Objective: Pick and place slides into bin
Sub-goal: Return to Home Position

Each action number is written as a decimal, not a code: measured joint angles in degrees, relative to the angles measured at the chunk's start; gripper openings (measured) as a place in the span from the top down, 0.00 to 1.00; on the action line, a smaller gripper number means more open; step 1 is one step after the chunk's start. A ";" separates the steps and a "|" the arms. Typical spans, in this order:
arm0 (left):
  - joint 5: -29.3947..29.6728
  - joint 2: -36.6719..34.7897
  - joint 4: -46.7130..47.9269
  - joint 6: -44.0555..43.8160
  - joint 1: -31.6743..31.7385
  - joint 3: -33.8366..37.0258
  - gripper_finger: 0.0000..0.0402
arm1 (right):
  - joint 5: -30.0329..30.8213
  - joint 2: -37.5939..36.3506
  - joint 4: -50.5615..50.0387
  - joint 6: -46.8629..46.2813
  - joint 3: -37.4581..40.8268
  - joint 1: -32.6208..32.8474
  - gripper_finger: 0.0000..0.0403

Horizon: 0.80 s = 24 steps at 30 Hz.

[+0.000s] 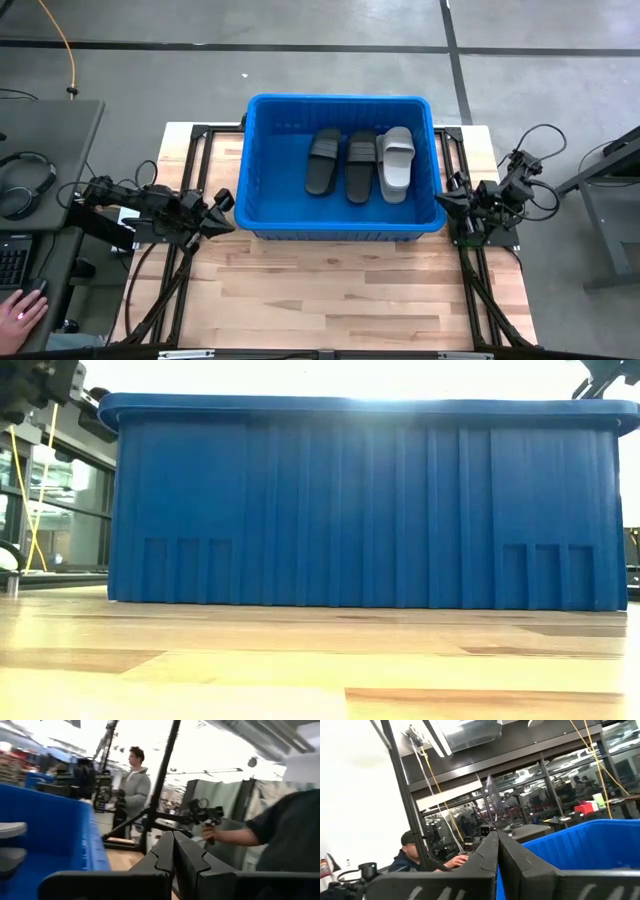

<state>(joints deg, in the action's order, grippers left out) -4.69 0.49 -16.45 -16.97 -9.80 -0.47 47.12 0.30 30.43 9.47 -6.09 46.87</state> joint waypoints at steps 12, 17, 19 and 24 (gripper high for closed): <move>-3.36 0.02 8.35 -6.23 0.02 -0.04 1.00 | -2.72 0.02 -5.42 -5.68 -0.02 0.02 1.00; -0.91 0.02 8.75 -4.37 0.03 -0.05 1.00 | -3.53 0.02 -7.53 -8.46 -0.02 0.00 1.00; -0.39 0.02 9.76 -3.86 0.02 -0.07 1.00 | -4.46 0.01 -6.25 -8.20 0.48 0.01 1.00; -0.38 0.02 12.65 -4.58 0.02 -0.07 1.00 | -6.24 0.00 -1.58 -9.40 4.60 0.02 1.00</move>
<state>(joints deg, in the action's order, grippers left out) -5.07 0.51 -3.80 -21.56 -9.78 -0.54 40.89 0.30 28.85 0.07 -1.49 46.89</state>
